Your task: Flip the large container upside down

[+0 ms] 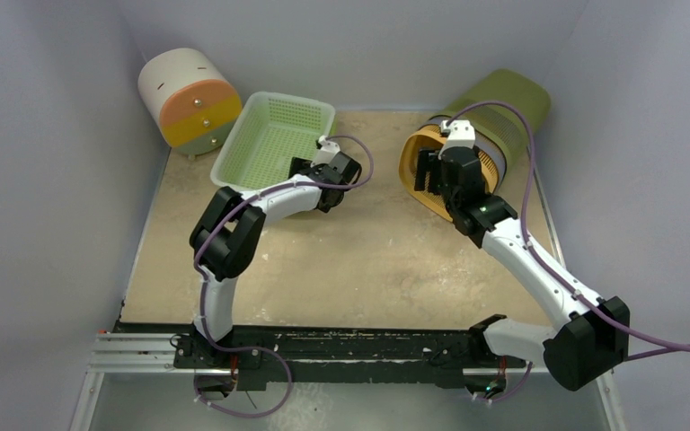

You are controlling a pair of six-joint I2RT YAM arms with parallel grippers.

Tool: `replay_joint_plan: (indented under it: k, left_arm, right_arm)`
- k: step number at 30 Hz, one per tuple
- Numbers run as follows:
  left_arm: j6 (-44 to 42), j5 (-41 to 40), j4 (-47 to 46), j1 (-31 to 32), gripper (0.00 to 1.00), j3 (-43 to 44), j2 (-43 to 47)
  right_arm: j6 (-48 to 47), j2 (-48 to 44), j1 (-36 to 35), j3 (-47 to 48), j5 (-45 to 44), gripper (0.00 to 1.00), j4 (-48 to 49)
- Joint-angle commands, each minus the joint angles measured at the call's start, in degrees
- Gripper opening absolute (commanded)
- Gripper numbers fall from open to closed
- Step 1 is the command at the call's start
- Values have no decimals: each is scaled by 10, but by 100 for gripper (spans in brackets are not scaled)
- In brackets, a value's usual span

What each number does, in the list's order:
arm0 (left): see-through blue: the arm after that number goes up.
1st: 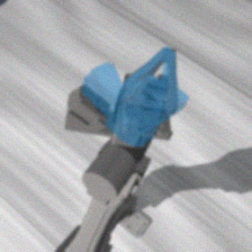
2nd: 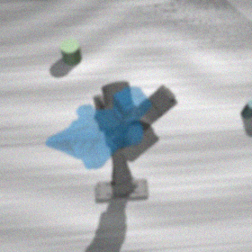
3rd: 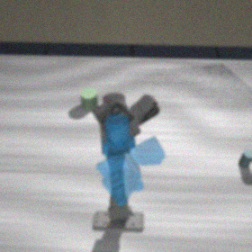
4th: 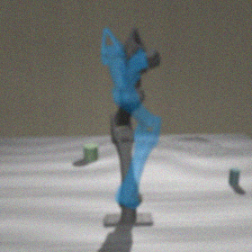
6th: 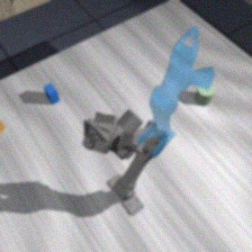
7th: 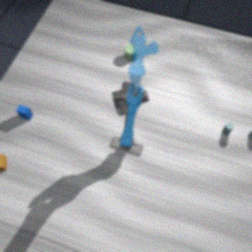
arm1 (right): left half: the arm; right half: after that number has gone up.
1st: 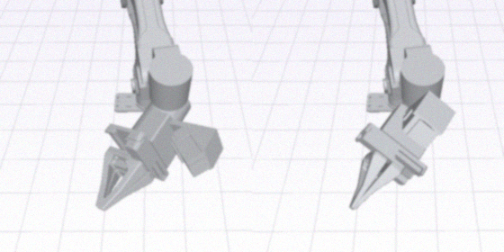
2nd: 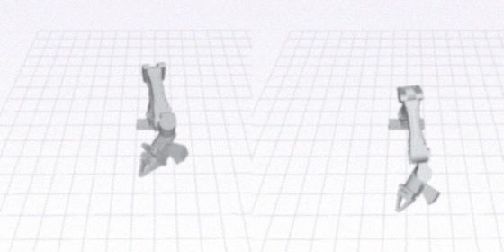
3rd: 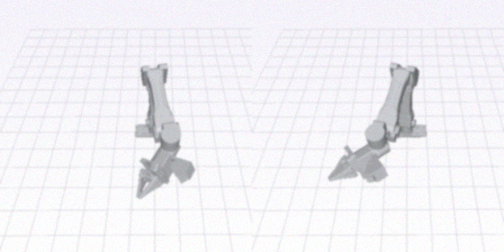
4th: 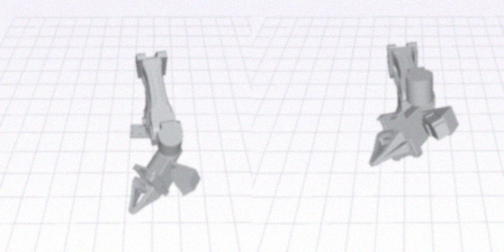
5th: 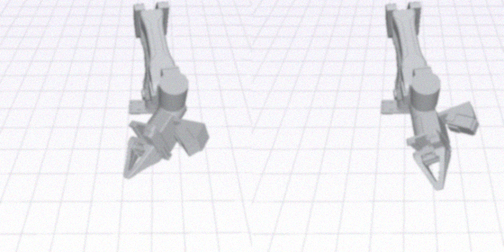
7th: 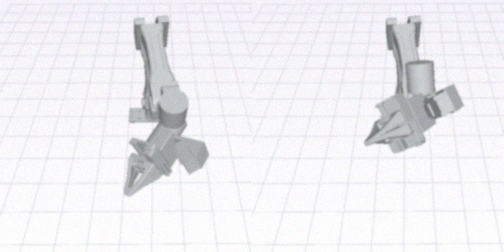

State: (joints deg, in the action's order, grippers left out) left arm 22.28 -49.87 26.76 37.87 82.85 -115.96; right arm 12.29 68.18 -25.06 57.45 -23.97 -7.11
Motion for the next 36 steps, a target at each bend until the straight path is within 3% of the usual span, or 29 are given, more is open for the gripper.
replay_joint_plan:
  k: [1,6,12,20,28,33,36]
  left_arm:
    - [13,-106,62,-27,88,-8,19]
    - [29,-129,67,-41,88,-15,29]
    - [-13,-70,-19,-34,89,-49,124]
    - [-51,32,-57,-16,89,-35,252]
    - [-10,177,-40,-16,89,-41,338]
    - [51,261,-90,-15,89,-140,386]
    - [69,273,-103,-15,89,-182,414]
  right_arm:
    - [4,6,2,1,12,78,19]
    - [4,7,2,-1,12,78,15]
    - [8,6,2,1,6,79,5]
    - [2,9,2,29,-29,81,-32]
    - [-54,39,2,134,-106,86,-96]
    - [-95,115,3,245,-162,86,-160]
    - [-101,150,3,304,-172,84,-208]
